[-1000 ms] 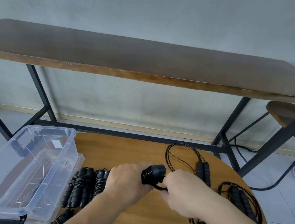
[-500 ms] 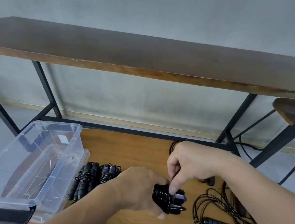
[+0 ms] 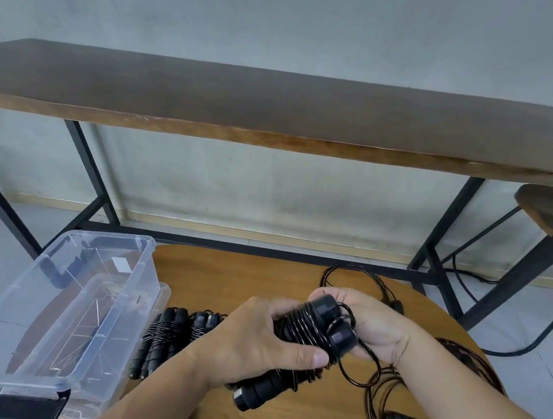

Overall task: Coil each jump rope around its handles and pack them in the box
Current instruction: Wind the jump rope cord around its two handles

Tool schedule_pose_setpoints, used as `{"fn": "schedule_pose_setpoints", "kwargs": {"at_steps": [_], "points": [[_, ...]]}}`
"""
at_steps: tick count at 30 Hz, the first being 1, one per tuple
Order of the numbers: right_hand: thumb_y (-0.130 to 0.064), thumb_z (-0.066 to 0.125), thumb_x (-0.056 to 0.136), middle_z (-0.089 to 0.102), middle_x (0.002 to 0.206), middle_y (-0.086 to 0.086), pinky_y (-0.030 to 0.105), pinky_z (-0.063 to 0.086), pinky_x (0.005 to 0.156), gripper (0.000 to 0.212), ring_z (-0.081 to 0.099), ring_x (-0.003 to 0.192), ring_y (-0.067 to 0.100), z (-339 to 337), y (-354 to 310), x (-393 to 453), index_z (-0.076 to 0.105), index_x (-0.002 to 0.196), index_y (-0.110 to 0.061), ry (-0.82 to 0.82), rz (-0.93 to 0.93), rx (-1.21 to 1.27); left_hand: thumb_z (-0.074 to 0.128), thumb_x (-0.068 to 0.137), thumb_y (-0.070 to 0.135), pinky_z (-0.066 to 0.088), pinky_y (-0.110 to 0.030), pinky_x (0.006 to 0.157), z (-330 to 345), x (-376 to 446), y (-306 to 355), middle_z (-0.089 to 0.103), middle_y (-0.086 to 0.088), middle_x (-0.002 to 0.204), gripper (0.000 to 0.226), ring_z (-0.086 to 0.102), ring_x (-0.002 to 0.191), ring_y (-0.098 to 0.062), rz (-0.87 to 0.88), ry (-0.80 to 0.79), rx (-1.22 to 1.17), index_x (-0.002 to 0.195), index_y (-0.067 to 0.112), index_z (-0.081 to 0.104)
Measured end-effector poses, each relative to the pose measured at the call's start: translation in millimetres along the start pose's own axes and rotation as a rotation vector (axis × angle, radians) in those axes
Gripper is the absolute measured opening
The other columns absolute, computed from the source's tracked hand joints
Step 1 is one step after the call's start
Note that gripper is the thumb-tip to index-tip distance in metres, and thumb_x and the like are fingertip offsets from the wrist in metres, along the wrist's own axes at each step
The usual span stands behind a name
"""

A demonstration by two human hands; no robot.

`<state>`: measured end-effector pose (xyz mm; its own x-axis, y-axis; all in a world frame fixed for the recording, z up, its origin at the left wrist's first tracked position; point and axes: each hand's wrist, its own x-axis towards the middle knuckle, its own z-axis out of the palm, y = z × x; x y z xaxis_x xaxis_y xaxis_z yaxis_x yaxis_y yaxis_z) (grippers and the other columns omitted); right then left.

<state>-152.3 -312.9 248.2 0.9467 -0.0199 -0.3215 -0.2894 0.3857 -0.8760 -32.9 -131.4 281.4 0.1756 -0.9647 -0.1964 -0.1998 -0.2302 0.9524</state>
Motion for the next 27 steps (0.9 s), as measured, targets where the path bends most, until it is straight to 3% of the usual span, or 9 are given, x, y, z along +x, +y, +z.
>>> {"fn": "schedule_pose_setpoints", "kwargs": {"at_steps": [3,6,9,11,16,20,25,27], "points": [[0.002,0.062,0.090,0.064,0.097,0.018,0.028,0.053,0.070,0.016,0.060,0.083,0.024,-2.9,8.4,1.2,0.066,0.105,0.004,0.001,-0.025,0.067,0.085,0.077,0.032,0.060,-0.034,0.081,-2.2,3.7,-3.5,0.074,-0.005,0.102,0.046,0.074,0.088,-0.023,-0.012,0.090,-0.059,0.116,0.024,0.063],[-0.008,0.070,0.088,0.056,0.097,0.019,0.026,0.042,0.066,0.033,0.046,0.077,0.021,0.0,15.5,2.8,0.061,0.115,0.008,0.097,-0.001,0.103,0.084,0.074,0.044,0.059,-0.038,0.087,-1.9,6.8,-7.9,0.073,-0.001,0.110,0.066,0.072,0.095,-0.019,-0.017,0.115,-0.097,0.132,0.034,0.053],[0.000,0.054,0.097,0.054,0.079,0.011,0.016,0.040,0.048,0.013,0.042,0.055,0.009,6.1,16.7,-3.6,0.063,0.106,0.002,0.206,-0.020,0.055,0.079,0.084,0.032,0.058,-0.033,0.078,1.4,7.7,-7.1,0.073,0.001,0.106,0.049,0.071,0.094,-0.017,0.028,0.089,-0.147,0.130,0.033,0.061],[0.000,0.050,0.099,0.053,0.071,0.007,0.016,0.039,0.044,0.016,0.042,0.049,0.007,12.3,15.4,-9.4,0.066,0.100,0.000,0.272,-0.026,-0.036,0.078,0.084,0.028,0.058,-0.030,0.074,3.4,7.8,-6.3,0.073,0.002,0.101,0.042,0.070,0.091,-0.015,0.030,0.114,-0.153,0.124,0.031,0.066],[-0.005,0.049,0.101,0.054,0.069,0.008,0.022,0.042,0.051,0.020,0.046,0.052,0.011,12.8,23.4,-16.7,0.068,0.103,0.002,0.390,-0.012,-0.112,0.079,0.081,0.030,0.057,-0.023,0.072,6.7,12.1,-8.1,0.075,0.009,0.101,0.042,0.071,0.092,-0.010,-0.003,0.148,-0.129,0.121,0.030,0.066],[-0.012,0.049,0.102,0.056,0.062,0.005,0.023,0.045,0.056,0.022,0.050,0.055,0.012,16.0,23.1,-22.7,0.069,0.101,-0.002,0.434,0.030,-0.156,0.079,0.081,0.036,0.058,-0.024,0.076,9.4,15.8,-12.0,0.075,0.005,0.104,0.041,0.071,0.095,-0.014,0.011,0.149,-0.108,0.119,0.030,0.066],[-0.024,0.051,0.103,0.054,0.068,0.006,0.034,0.049,0.066,0.030,0.053,0.055,0.011,25.3,14.8,-31.0,0.065,0.084,-0.007,0.426,0.083,-0.213,0.073,0.083,0.043,0.057,-0.023,0.077,2.3,19.4,-15.9,0.075,0.006,0.100,0.035,0.071,0.090,-0.012,0.017,0.236,-0.067,0.116,0.034,0.067],[-0.022,0.050,0.103,0.053,0.064,0.004,0.032,0.051,0.059,0.032,0.051,0.052,0.011,29.9,10.7,-31.7,0.064,0.079,-0.007,0.467,0.098,-0.284,0.071,0.084,0.047,0.058,-0.024,0.079,0.9,20.8,-16.8,0.075,0.007,0.100,0.034,0.071,0.091,-0.012,0.020,0.244,-0.022,0.116,0.036,0.067]]}}
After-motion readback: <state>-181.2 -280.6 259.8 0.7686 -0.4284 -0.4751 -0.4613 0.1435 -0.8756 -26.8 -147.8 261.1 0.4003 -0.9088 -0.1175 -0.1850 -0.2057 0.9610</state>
